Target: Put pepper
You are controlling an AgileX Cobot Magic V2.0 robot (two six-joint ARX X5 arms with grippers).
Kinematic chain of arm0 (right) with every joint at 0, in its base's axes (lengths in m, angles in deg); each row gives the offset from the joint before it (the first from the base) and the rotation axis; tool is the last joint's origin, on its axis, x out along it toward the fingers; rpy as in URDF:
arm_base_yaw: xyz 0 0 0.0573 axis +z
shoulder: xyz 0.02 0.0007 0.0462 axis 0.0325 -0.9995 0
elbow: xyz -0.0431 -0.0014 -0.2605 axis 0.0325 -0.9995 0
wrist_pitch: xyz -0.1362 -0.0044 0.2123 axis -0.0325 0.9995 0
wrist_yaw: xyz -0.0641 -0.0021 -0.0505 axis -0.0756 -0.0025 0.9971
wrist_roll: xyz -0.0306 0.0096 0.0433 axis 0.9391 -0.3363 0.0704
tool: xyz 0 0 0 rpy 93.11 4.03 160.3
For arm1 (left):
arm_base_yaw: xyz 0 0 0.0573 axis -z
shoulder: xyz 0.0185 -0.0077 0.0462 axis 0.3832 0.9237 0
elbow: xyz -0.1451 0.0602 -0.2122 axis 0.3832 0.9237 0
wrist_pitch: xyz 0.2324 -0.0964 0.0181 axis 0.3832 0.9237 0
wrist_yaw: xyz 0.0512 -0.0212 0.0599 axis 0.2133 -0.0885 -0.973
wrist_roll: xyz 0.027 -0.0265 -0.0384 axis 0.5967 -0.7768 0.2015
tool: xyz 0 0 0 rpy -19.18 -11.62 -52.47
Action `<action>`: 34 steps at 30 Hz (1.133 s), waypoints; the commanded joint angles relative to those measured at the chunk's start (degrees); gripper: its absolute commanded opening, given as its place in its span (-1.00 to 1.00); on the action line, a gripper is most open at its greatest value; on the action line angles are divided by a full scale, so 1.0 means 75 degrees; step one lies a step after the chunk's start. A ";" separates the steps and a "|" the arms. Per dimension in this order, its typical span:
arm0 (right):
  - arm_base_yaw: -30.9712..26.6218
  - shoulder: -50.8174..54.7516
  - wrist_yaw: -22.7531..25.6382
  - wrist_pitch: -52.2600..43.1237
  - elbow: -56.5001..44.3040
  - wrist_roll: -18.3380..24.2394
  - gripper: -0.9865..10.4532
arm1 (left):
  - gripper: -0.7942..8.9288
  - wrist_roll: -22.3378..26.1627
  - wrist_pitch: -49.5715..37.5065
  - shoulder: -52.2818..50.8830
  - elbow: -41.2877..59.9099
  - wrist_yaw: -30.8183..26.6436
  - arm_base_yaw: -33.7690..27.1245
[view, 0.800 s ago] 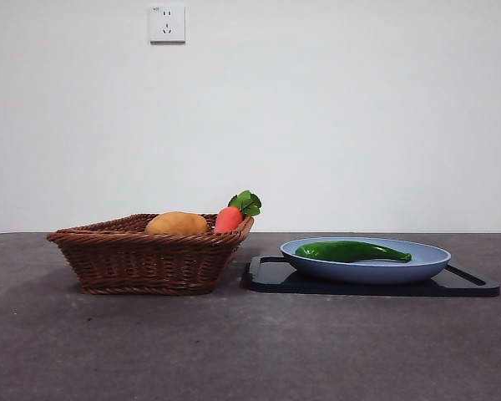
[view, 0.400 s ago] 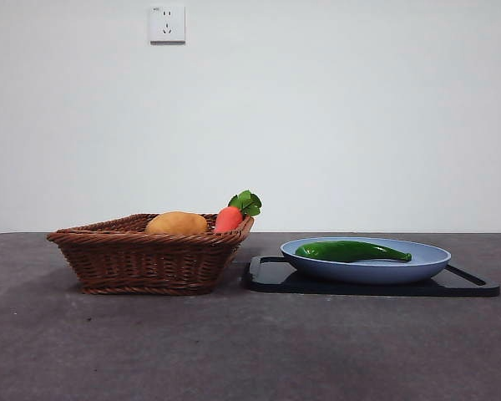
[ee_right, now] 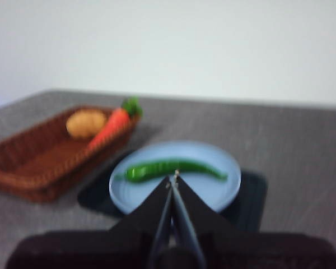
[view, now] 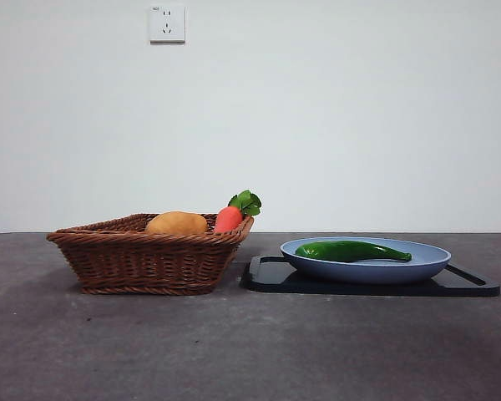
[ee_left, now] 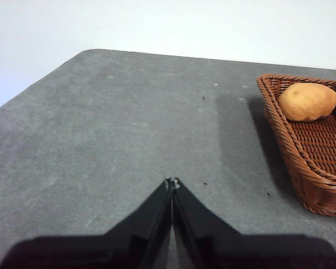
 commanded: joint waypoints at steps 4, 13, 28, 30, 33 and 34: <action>-0.0003 0.0350 -0.0012 -0.0093 -0.0632 -0.0312 -0.81 | -0.82 -0.0047 0.0023 -0.0023 0.0050 0.0009 -0.0026; -0.0003 0.0490 0.0012 0.0446 -0.0848 -0.0216 -0.81 | -0.82 -0.0047 0.0023 -0.0023 0.0050 0.0009 -0.0026; 0.0000 0.0487 -0.0012 0.0420 -0.0845 -0.0420 -0.81 | -0.82 -0.0047 0.0023 -0.0023 0.0050 0.0009 -0.0026; 0.0000 0.0487 -0.0015 0.0417 -0.0845 -0.0420 -0.81 | -0.82 -0.0047 0.0023 -0.0023 0.0050 0.0009 -0.0026; 0.0000 0.0487 -0.0012 0.0420 -0.0845 -0.0420 -0.81 | -0.82 -0.0047 0.0023 -0.0023 0.0050 0.0009 -0.0026; 0.0000 0.0487 -0.0012 0.0420 -0.0845 -0.0420 -0.81 | -0.82 -0.0047 0.0023 -0.0023 0.0050 0.0009 -0.0026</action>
